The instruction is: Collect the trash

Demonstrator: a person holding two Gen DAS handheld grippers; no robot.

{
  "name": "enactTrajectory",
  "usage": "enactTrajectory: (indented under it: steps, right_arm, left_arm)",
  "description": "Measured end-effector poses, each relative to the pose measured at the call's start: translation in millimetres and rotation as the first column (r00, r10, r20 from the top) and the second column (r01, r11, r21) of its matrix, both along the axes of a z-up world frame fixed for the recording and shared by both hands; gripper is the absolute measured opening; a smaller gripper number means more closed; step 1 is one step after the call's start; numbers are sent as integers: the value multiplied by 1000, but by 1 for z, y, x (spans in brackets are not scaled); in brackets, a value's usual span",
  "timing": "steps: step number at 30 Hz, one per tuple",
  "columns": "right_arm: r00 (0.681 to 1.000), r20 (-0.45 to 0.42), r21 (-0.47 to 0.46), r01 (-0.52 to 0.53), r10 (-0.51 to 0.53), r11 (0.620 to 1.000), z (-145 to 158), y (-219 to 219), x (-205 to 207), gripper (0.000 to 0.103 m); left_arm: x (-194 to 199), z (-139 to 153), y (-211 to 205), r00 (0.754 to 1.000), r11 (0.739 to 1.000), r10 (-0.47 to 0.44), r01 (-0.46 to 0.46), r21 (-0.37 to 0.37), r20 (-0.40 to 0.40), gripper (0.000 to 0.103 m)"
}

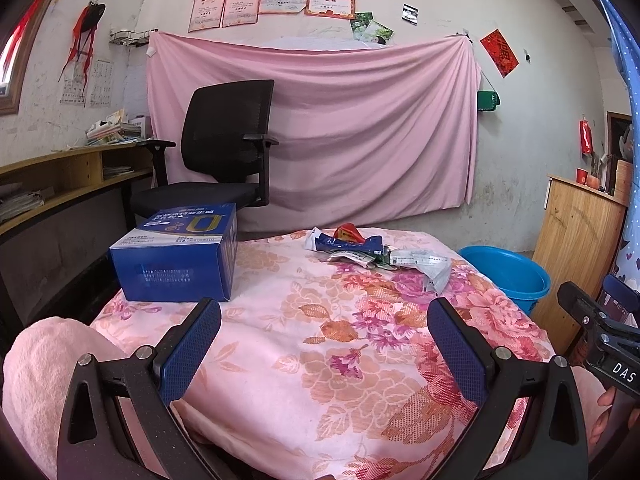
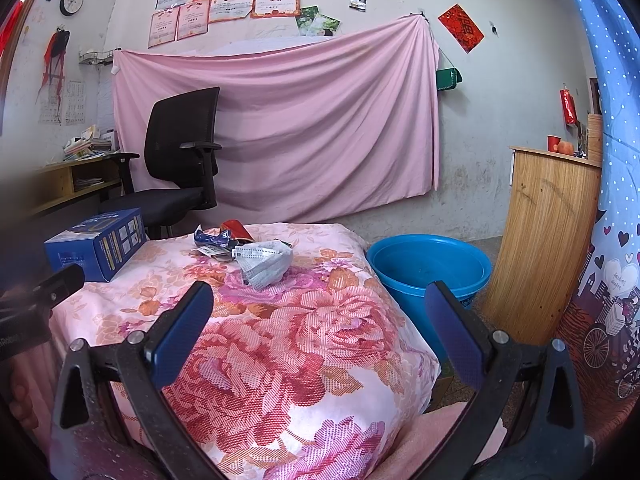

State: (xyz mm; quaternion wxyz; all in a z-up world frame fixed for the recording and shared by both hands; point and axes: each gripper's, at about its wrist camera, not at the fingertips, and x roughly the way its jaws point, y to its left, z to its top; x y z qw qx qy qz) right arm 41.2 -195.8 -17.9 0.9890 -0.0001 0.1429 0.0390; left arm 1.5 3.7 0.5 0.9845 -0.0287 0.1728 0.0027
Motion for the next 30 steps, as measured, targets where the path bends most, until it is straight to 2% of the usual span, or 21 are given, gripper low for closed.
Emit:
enactTrajectory:
  steps: [30]
  right_arm:
    - [1000,-3,12,0,0,1000,2,-5,2,103]
  left_arm:
    - [0,-1,-5,1000,999,-15,15,28,-2,101]
